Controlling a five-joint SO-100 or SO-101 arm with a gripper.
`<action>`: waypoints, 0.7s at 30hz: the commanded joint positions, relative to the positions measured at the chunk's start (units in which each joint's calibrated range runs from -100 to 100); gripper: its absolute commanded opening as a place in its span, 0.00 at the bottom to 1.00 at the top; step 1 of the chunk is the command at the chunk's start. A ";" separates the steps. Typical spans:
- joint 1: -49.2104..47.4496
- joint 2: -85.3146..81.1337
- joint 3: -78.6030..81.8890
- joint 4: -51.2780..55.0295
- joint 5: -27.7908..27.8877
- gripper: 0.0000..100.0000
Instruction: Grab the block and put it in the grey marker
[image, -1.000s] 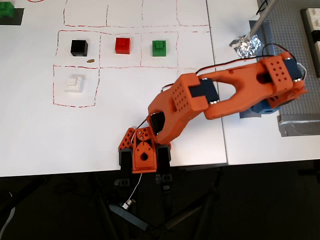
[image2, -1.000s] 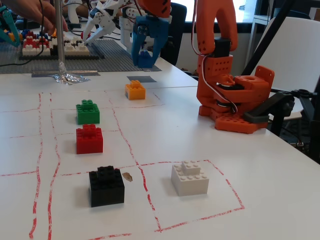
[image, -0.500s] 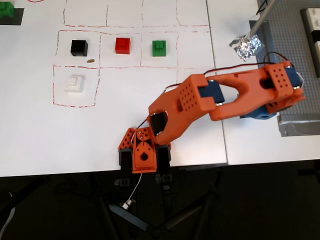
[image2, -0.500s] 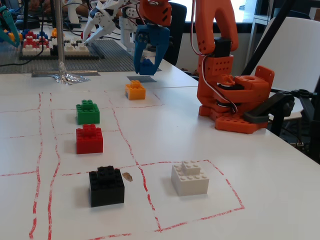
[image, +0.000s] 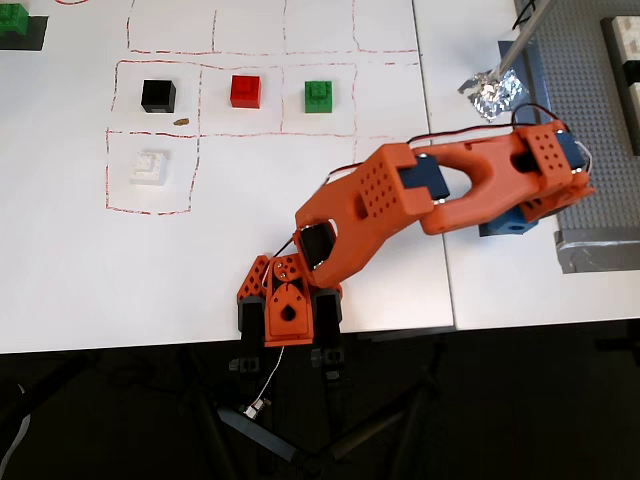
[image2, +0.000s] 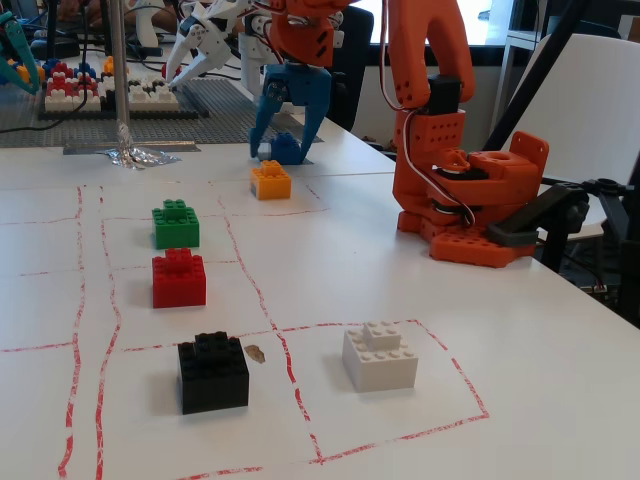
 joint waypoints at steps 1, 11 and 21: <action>-2.18 -5.97 -0.46 -2.10 -1.12 0.36; 0.12 -18.21 4.62 3.86 2.20 0.44; -2.09 -47.51 20.03 16.10 4.64 0.31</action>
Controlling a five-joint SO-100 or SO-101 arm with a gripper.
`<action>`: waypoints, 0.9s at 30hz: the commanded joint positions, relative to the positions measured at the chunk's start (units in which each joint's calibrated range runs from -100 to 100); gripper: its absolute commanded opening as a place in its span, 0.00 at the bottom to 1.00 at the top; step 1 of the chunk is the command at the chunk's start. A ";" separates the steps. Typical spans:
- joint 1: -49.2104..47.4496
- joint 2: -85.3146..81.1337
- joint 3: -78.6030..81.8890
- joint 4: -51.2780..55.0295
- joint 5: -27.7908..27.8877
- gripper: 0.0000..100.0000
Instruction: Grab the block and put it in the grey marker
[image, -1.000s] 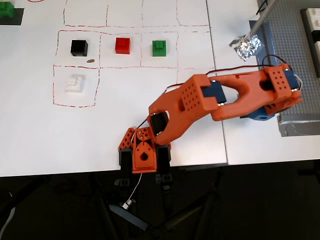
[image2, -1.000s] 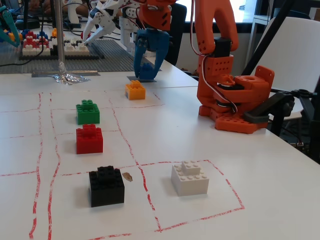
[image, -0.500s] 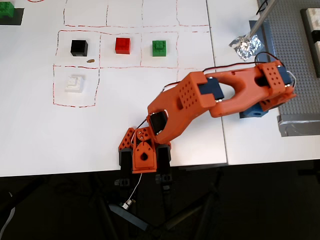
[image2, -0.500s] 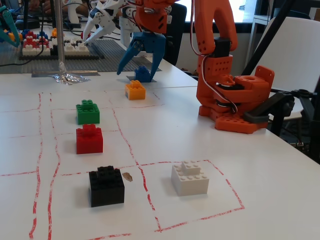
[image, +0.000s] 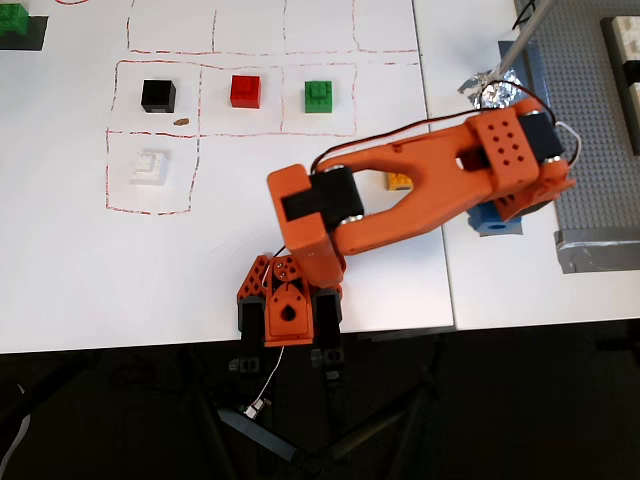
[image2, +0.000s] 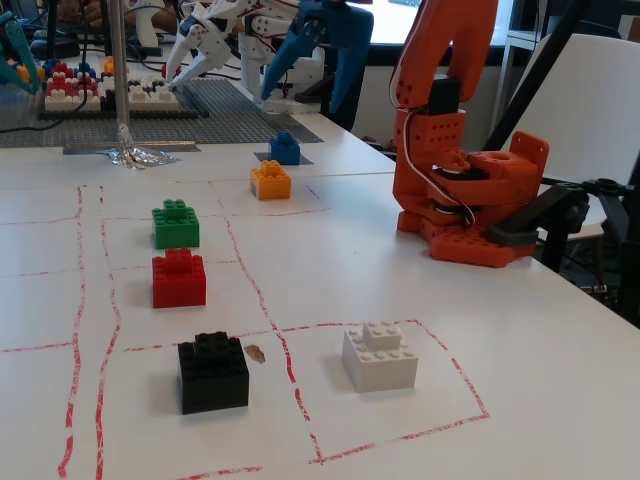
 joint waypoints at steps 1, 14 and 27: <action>-3.70 -14.25 1.91 3.98 0.54 0.27; -38.81 -35.45 22.95 -1.00 -11.18 0.04; -73.84 -51.48 43.62 -31.53 -33.26 0.00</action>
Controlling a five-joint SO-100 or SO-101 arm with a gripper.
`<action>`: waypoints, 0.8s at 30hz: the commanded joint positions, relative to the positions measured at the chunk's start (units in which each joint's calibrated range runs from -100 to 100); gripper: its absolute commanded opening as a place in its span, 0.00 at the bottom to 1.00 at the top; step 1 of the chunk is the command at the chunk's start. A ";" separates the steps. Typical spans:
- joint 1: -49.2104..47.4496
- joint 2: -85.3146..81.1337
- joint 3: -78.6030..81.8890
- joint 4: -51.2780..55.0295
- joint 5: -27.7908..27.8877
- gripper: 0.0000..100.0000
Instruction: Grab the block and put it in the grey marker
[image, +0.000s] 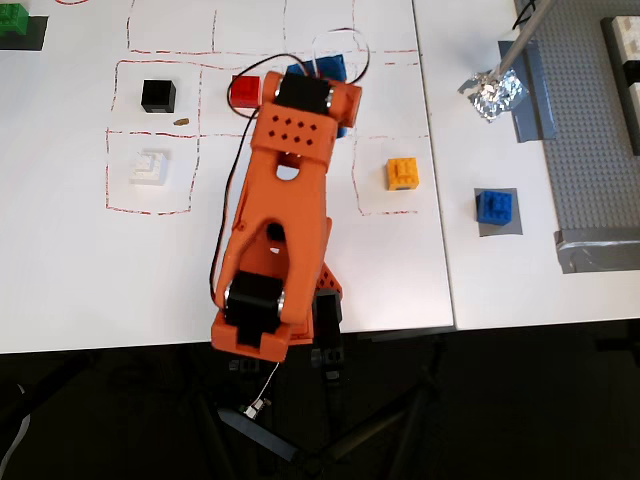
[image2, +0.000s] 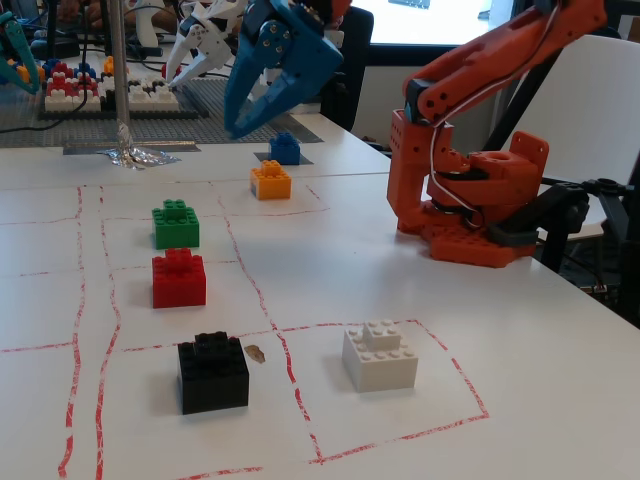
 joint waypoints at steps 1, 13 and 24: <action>-6.40 -9.80 6.30 -9.22 -6.11 0.00; -18.22 -31.86 33.14 -15.83 -16.36 0.00; -18.40 -40.74 40.67 -10.12 -15.38 0.00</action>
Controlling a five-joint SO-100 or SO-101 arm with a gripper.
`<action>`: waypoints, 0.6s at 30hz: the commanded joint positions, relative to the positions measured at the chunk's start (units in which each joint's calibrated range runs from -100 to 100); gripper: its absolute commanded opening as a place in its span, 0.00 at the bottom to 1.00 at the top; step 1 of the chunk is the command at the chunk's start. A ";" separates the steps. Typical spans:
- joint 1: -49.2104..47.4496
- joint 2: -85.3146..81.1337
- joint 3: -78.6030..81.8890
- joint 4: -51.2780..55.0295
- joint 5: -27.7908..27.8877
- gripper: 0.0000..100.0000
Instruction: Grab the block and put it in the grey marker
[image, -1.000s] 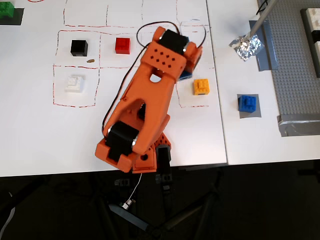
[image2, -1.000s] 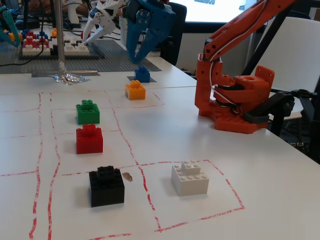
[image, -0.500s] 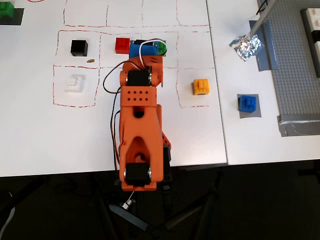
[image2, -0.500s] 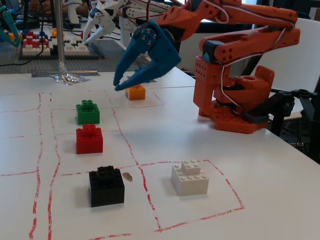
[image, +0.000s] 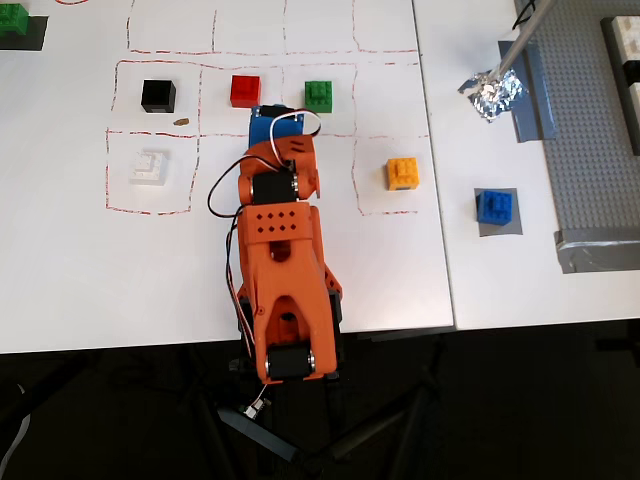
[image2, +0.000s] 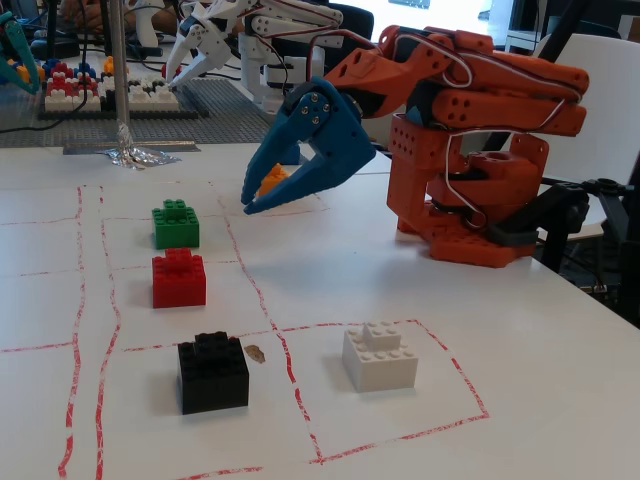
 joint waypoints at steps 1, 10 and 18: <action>-0.33 -2.15 0.81 2.76 0.49 0.00; 0.20 -3.01 0.81 4.88 -0.34 0.00; 0.38 -3.01 0.81 4.88 -0.44 0.00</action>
